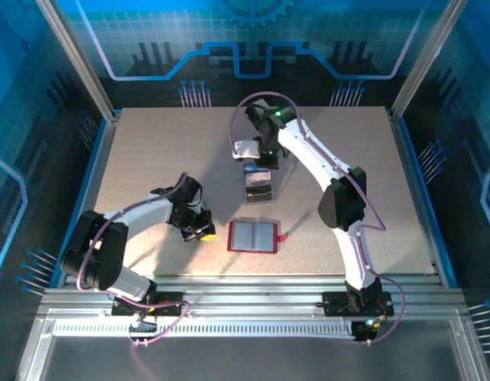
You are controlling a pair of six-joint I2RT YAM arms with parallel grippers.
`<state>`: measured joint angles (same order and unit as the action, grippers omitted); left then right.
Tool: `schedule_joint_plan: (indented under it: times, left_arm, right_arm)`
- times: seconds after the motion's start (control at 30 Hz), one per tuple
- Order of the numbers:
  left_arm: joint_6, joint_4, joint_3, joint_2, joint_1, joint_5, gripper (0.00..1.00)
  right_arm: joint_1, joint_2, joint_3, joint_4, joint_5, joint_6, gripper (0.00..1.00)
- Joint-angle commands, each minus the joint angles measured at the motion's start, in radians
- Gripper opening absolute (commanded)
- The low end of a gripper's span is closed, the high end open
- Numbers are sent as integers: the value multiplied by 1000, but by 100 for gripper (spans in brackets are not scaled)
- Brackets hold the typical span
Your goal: Take the credit cards out of the card holder
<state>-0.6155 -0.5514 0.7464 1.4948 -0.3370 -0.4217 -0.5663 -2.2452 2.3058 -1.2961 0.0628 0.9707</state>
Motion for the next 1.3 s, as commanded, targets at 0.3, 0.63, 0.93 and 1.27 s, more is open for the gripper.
schedule_joint_plan:
  times: [0.3, 0.63, 0.93, 1.27]
  left_arm:
    - [-14, -15, -33, -31, 21, -32, 3]
    - [-16, -25, -47, -57, 22, -26, 3]
    - [-18, -28, -52, -68, 24, -23, 3]
    - [-22, -23, -64, -76, 24, -20, 3]
  right_arm:
    - [5, -116, 106, -9, 82, 69, 0]
    - [-1, -159, 103, -2, 91, 77, 0]
    - [-7, -166, 104, 24, 113, 89, 8]
    - [-9, -104, 33, 163, 178, 80, 25]
